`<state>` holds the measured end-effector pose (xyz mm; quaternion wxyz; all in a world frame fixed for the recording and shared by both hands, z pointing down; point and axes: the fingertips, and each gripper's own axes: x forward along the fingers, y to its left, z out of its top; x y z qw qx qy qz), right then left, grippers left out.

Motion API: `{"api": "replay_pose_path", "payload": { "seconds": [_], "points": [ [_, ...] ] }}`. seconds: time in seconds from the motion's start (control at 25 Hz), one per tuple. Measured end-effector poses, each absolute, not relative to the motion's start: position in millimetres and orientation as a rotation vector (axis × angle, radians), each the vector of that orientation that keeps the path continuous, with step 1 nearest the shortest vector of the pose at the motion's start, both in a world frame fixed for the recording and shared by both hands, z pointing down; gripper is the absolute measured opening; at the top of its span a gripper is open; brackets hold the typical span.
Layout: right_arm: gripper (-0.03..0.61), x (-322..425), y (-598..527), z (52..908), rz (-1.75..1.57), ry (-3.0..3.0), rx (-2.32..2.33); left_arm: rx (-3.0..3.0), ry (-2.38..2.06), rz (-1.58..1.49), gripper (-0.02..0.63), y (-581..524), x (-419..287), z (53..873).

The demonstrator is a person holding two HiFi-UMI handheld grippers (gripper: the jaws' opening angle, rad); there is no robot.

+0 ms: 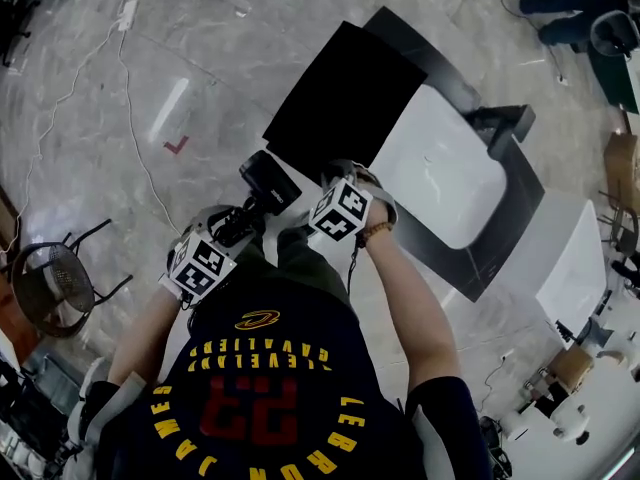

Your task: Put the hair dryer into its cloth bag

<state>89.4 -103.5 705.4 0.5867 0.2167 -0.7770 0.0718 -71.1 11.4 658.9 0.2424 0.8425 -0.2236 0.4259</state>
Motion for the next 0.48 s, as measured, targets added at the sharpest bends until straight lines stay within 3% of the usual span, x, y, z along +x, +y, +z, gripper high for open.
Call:
{"api": "replay_pose_path", "payload": {
  "seconds": [0.08, 0.48],
  "points": [
    [0.017, 90, -106, 702, 0.213, -1.833, 0.531, 2.295, -0.581, 1.172, 0.247, 16, -66, 662],
    [0.014, 89, -126, 642, 0.332, -1.997, 0.712, 2.320, -0.471, 1.203, 0.247, 15, -38, 668]
  ]
}}
